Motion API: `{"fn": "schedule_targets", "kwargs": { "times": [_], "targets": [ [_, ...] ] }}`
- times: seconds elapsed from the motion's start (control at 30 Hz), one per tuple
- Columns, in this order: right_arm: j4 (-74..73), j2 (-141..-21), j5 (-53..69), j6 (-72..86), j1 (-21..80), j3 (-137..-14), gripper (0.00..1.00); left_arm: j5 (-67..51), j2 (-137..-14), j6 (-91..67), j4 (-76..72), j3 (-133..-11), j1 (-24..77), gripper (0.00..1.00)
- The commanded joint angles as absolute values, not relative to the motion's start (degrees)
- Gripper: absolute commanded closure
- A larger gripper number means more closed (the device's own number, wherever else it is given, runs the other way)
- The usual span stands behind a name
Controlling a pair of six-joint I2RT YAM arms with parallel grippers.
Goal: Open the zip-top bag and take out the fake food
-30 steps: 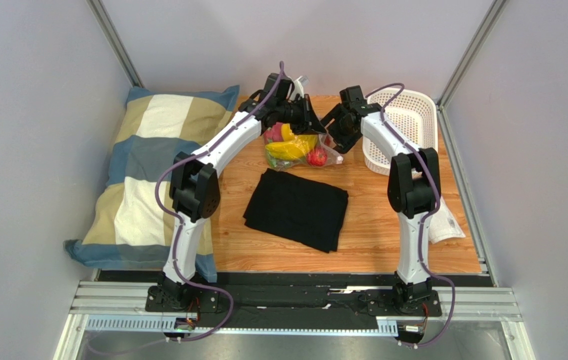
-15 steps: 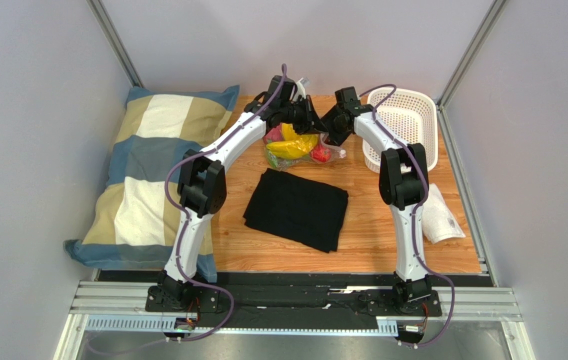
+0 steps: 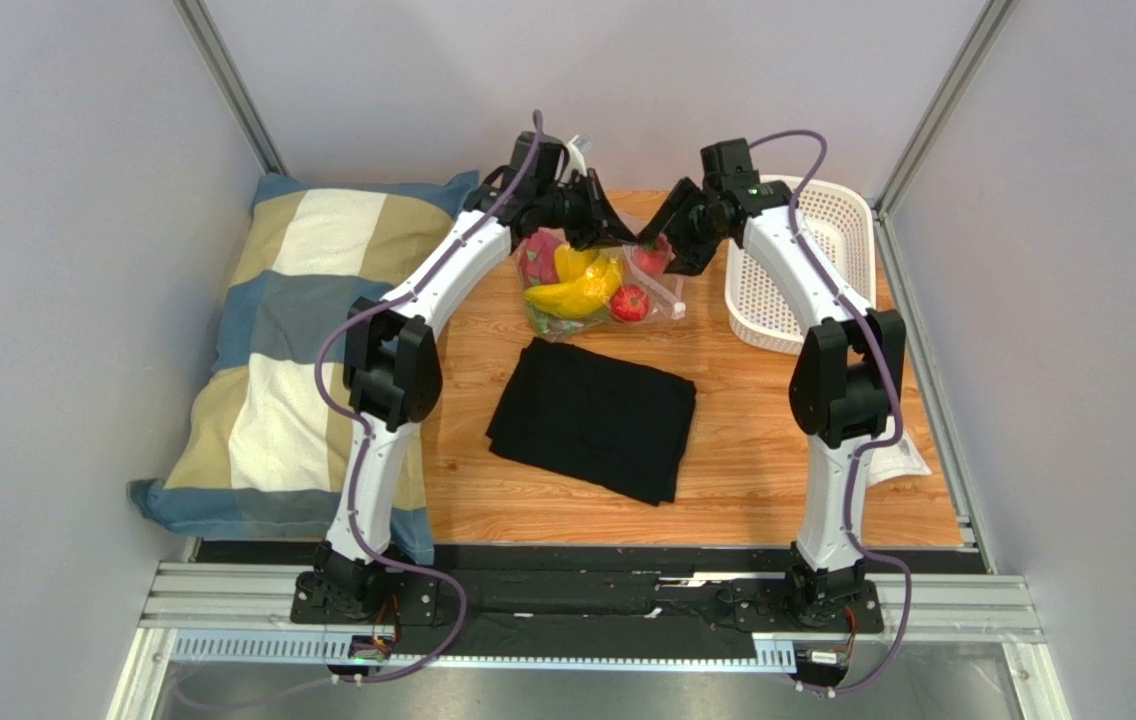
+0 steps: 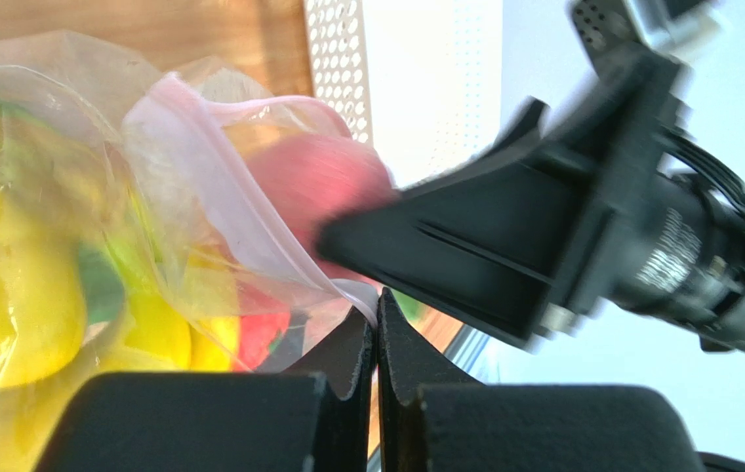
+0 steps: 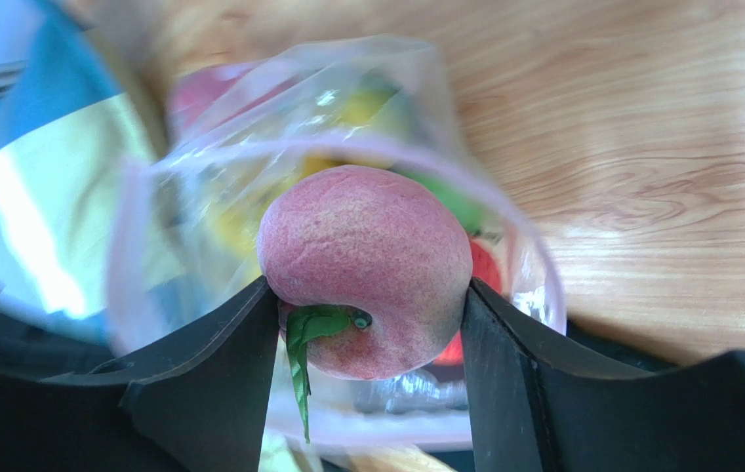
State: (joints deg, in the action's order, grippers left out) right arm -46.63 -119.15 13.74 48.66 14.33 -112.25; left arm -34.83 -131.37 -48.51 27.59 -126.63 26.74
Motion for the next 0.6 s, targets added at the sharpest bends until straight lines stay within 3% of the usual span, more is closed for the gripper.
{"fn": "schedule_targets", "kwargs": {
  "times": [0.0,0.17,0.33,0.43,0.57],
  "targets": [
    [-52.5,-113.7,15.8,43.8,14.3,-117.5,1.0,-36.5,-125.9,-52.6,25.5,-130.1,25.6,1.0],
    [-57.4,-108.0,10.9,37.3,13.5,-119.3,1.0,-36.9,-124.1,-55.1,23.6,-128.7,24.6,1.0],
    [-56.3,-103.0,-4.9,34.2,7.1,-113.7,0.99,-38.4,-124.3,-57.1,23.5,-129.4,23.9,1.0],
    [-56.1,-104.8,-8.4,32.5,2.3,-111.7,0.96,-40.2,-124.0,-59.1,22.0,-130.0,23.9,1.0],
    [-54.4,-108.9,-11.3,30.2,-2.7,-109.0,0.83,-41.2,-124.1,-59.7,22.7,-132.3,24.0,1.0]
  ]
}}
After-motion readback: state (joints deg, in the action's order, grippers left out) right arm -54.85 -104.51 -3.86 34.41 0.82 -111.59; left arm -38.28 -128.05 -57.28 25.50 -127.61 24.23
